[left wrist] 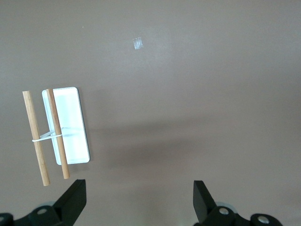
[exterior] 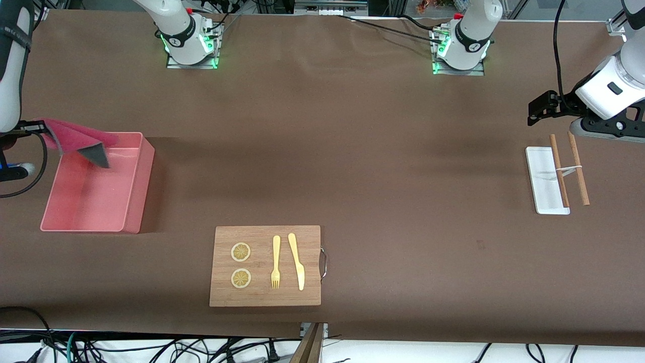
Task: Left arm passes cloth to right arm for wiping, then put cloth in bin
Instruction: 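Carry the cloth over the pink bin and open the right gripper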
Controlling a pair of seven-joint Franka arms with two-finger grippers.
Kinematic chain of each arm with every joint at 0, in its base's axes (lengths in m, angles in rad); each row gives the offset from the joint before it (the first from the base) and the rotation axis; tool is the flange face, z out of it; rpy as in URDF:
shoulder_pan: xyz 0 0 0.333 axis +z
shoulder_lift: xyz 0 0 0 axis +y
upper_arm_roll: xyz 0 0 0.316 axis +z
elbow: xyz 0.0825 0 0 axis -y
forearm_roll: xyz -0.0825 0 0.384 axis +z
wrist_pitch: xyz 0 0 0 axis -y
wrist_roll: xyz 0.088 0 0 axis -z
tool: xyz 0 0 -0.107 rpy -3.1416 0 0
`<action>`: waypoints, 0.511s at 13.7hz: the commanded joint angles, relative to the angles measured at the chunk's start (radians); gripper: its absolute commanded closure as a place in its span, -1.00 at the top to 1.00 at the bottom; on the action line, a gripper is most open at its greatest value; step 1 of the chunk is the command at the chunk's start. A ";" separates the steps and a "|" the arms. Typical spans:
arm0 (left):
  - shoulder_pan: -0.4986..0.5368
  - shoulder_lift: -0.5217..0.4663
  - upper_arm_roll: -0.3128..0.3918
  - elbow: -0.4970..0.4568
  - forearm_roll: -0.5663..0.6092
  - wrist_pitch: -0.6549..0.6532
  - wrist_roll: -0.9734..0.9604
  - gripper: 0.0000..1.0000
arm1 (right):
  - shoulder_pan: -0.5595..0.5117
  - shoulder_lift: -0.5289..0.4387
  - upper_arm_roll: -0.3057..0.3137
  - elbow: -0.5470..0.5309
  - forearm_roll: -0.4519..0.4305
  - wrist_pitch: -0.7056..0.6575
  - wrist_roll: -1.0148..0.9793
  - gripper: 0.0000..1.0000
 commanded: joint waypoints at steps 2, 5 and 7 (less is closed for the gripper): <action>-0.003 0.007 -0.001 0.020 0.016 -0.012 0.003 1.00 | -0.011 0.055 0.003 -0.061 -0.008 0.098 -0.030 -1.00; -0.003 0.007 -0.001 0.020 0.016 -0.012 0.003 1.00 | -0.016 0.084 0.003 -0.157 0.051 0.221 -0.027 -1.00; -0.003 0.007 -0.001 0.020 0.016 -0.012 0.003 1.00 | -0.020 0.100 0.003 -0.239 0.061 0.343 -0.027 -1.00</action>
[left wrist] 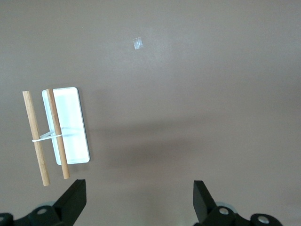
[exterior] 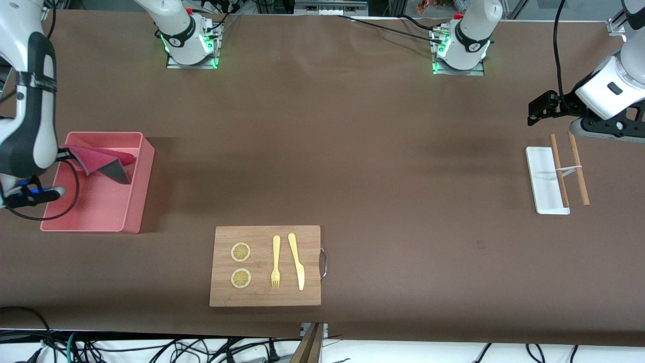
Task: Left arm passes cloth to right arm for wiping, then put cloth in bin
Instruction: 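Carry the cloth over the pink bin and open the right gripper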
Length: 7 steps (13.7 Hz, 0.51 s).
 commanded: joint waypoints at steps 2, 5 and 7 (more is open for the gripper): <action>-0.003 0.007 -0.001 0.020 0.016 -0.012 0.003 1.00 | -0.012 0.012 0.002 -0.137 0.029 0.211 -0.017 -1.00; -0.003 0.007 -0.001 0.020 0.016 -0.012 0.003 1.00 | -0.012 0.043 0.002 -0.144 0.110 0.283 -0.003 0.41; -0.002 0.007 -0.001 0.020 0.016 -0.012 0.003 1.00 | -0.012 0.011 0.000 -0.137 0.113 0.266 -0.003 1.00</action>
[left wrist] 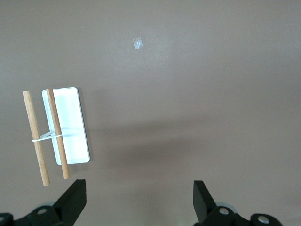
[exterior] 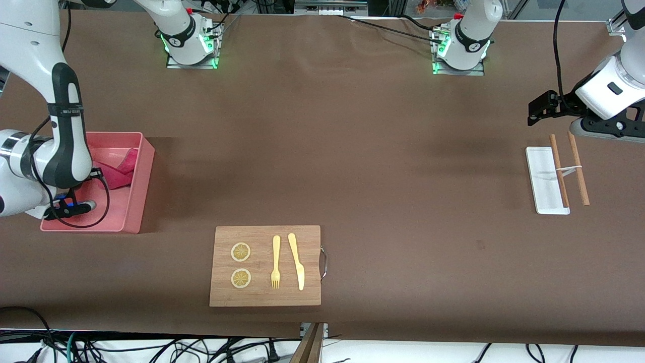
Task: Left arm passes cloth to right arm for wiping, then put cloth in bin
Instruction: 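Carry the cloth over the pink bin and open the right gripper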
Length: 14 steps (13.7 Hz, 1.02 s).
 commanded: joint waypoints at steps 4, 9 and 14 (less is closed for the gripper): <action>-0.003 0.007 -0.001 0.020 0.016 -0.012 0.003 1.00 | -0.003 -0.181 0.002 0.046 0.021 -0.141 -0.005 1.00; -0.003 0.007 -0.001 0.020 0.016 -0.012 0.003 1.00 | -0.001 -0.339 0.053 0.083 0.036 -0.298 0.242 1.00; -0.002 0.007 -0.001 0.020 0.016 -0.012 0.003 1.00 | -0.003 -0.497 0.202 0.077 0.022 -0.305 0.371 1.00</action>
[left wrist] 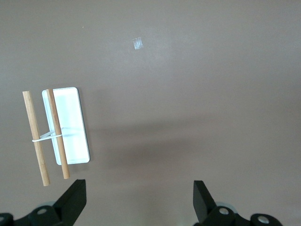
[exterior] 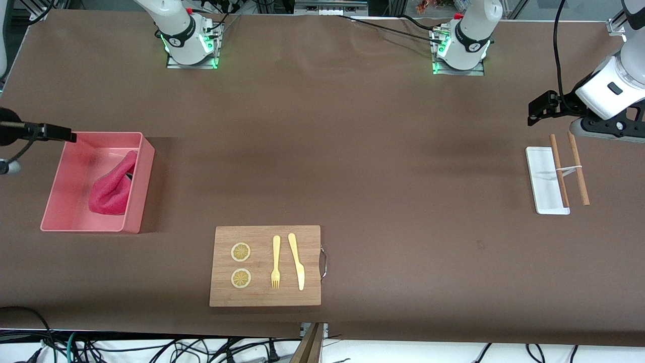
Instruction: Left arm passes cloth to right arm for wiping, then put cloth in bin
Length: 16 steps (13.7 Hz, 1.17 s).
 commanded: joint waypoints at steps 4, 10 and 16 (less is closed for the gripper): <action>-0.002 0.006 -0.001 0.019 0.016 -0.012 0.003 1.00 | -0.009 -0.114 0.056 -0.029 0.000 0.014 0.009 1.00; -0.002 0.006 -0.001 0.019 0.016 -0.012 0.003 1.00 | -0.035 -0.187 0.091 -0.051 -0.017 -0.017 0.012 1.00; -0.002 0.006 -0.001 0.019 0.016 -0.012 0.005 1.00 | -0.037 -0.195 0.099 -0.046 -0.017 -0.042 0.092 1.00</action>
